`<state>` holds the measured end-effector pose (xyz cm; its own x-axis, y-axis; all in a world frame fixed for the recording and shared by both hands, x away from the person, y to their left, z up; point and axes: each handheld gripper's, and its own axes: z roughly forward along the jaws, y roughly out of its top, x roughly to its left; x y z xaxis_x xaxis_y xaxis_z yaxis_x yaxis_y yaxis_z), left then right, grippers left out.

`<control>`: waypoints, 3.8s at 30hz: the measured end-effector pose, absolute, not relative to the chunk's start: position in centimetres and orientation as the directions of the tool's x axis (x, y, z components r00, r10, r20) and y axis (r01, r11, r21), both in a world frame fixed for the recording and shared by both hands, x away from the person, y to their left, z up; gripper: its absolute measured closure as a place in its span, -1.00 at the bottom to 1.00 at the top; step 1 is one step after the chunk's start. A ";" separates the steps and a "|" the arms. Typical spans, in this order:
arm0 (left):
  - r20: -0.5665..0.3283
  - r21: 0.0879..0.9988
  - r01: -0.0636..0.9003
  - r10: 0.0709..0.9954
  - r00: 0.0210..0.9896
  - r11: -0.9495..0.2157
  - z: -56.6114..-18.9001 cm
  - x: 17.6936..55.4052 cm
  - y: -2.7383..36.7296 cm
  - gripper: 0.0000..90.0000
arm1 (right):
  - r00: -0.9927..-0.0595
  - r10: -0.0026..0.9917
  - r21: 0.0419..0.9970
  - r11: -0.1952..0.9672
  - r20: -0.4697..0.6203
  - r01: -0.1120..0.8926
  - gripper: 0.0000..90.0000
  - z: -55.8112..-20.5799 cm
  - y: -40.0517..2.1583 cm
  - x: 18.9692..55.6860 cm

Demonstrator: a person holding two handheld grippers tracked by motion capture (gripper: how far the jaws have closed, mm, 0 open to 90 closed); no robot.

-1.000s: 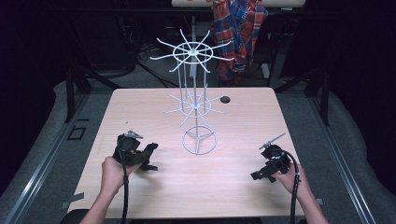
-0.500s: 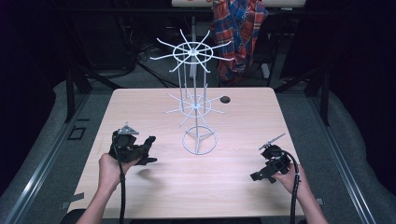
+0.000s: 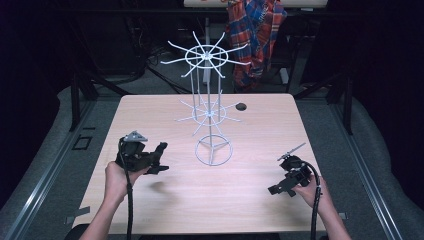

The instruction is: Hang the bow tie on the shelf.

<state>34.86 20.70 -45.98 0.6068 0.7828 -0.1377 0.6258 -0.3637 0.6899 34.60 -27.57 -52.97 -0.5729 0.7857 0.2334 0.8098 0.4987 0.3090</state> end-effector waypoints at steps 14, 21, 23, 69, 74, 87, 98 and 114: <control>-0.134 0.712 0.606 0.779 0.612 -0.355 -45.1 34.9 20.8 0.97 | -0.564 0.790 0.310 0.489 0.240 0.816 -0.97 -52.9 -27.7 34.6; -0.125 0.715 0.608 0.792 0.597 -0.345 -44.8 35.6 20.9 0.97 | -0.586 0.777 0.290 0.520 0.231 0.803 -0.96 -52.7 -27.8 34.7; -0.124 0.723 0.603 0.795 0.593 -0.337 -44.7 35.9 21.0 0.97 | -0.565 0.791 0.303 0.493 0.236 0.816 -0.96 -52.8 -27.8 34.6; -0.116 0.794 0.533 0.788 0.605 -0.292 -41.9 37.4 20.2 0.97 | -0.542 0.804 0.312 0.464 0.245 0.829 -0.92 -53.2 -27.7 34.5; -0.118 0.806 0.522 0.787 0.605 -0.280 -41.5 37.5 20.1 0.97 | -0.557 0.796 0.292 0.489 0.237 0.822 -0.92 -53.0 -27.8 34.6; -0.121 0.821 0.503 0.779 0.616 -0.270 -40.8 37.7 19.8 0.97 | -0.558 0.797 0.288 0.492 0.232 0.822 -0.92 -53.1 -27.8 34.6; -0.112 0.846 0.466 0.767 0.632 -0.261 -39.8 37.7 19.2 0.97 | -0.557 0.795 0.287 0.489 0.241 0.823 -0.92 -53.1 -27.7 34.5; -0.093 0.852 0.430 0.721 0.686 -0.299 -39.5 38.1 16.9 0.97 | -0.547 0.799 0.287 0.478 0.251 0.830 -0.92 -53.2 -27.8 34.5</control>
<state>38.12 16.90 -39.45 0.6865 0.7212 -0.0930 0.4297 -0.2992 0.8520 34.49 -27.81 -53.18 -0.5470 0.7986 0.2510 0.8299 0.4781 0.2875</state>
